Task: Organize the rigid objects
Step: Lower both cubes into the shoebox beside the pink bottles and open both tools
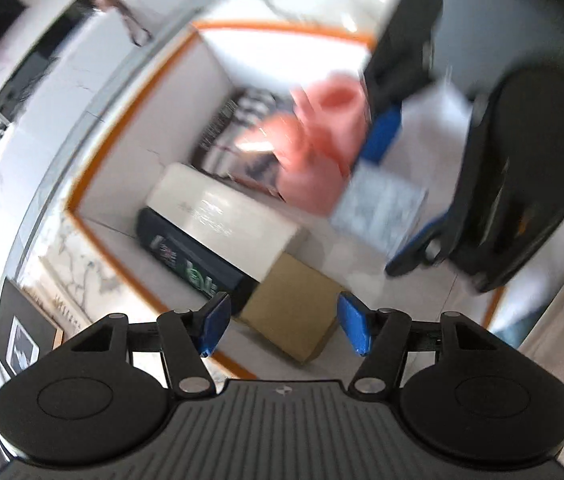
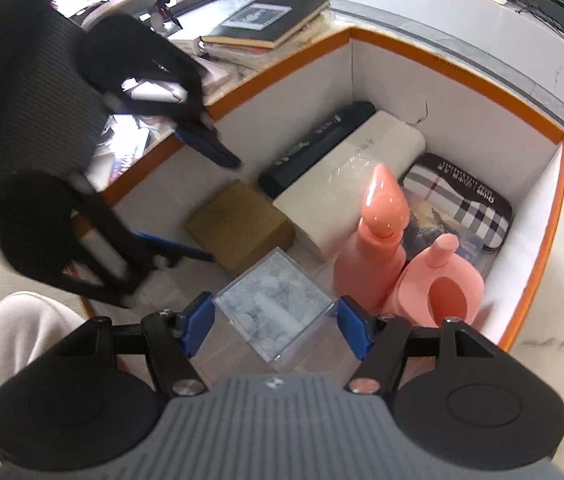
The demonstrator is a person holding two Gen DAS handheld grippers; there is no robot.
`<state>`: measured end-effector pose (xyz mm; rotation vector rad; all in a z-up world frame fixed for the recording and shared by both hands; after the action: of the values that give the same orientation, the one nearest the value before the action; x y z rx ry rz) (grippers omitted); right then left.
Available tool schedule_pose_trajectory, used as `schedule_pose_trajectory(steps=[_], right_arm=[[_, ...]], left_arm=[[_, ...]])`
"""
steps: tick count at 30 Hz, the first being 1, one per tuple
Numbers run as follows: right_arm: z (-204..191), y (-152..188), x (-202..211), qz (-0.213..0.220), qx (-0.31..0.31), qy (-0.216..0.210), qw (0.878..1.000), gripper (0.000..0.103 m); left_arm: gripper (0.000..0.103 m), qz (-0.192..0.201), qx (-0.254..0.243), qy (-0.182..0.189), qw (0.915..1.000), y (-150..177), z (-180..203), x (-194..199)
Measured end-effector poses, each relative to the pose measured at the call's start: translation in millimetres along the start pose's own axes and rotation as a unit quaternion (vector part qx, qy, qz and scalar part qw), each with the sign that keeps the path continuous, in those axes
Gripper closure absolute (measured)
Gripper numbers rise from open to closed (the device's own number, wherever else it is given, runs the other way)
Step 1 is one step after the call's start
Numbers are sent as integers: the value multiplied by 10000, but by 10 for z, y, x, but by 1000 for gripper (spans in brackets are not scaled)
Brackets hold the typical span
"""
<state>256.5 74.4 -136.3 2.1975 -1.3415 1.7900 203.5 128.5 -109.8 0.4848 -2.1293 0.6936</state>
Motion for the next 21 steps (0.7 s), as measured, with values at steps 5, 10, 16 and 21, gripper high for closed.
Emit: schedule_pose_trajectory(steps=[5,10,16,21], right_arm=[[-8,-50,-97,-35,-39,53,10000,35],[15,-142,-207,-67,-119,80,9999,35],[53,-252,-333,-238,-168,61,9996,34],[62,-252,-271,-187,-306,-89,9993,24]], left_arm=[[30,178,1261,-36,9918,24,-305,134],[40,-320,2278,31,9732,223,-459,141],[55,-674,2791,436,9569,368,-335,100],[64,-702,2884,470,9538,365,-262,149]])
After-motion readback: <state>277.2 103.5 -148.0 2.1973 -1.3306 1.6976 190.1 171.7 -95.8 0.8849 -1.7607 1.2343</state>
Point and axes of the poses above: each gripper's, at about its wrist camera, not at the fingertips, and x roughly against the way its jaws point, z to its right, y to its underside, the point moved 6 cm from there along -x, roughly the way its jaws point, and after that the axes turned 14 degrees about -y, right-handed, at the moved point
